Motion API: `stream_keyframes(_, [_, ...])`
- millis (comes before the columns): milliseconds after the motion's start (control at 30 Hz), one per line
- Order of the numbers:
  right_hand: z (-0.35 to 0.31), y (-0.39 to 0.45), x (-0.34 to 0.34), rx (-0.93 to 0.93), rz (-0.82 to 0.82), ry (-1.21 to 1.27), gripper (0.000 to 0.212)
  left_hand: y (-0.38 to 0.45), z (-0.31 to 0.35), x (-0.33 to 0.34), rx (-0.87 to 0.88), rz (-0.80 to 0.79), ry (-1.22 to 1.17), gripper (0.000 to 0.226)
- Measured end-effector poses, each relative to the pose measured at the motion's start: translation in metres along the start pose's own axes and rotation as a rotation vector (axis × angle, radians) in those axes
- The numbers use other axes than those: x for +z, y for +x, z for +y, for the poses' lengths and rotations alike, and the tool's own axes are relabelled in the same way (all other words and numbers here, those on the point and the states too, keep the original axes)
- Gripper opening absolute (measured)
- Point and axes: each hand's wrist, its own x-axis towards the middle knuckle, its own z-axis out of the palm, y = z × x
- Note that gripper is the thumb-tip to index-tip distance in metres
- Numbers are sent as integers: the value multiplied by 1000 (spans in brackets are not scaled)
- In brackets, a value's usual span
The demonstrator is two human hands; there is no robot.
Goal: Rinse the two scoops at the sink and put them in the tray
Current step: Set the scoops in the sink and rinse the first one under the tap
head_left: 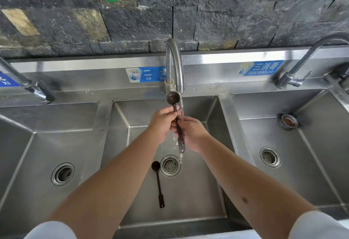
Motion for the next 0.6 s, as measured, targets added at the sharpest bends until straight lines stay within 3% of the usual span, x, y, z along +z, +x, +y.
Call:
stream_keyframes(367, [-35,7,7,-13,-44,122,41,15,29,7,26,-27,-168,31])
stream_keyframes(600, [-13,-12,-12,131,-129,187,29,7,5,8,-59,-15,-246,20])
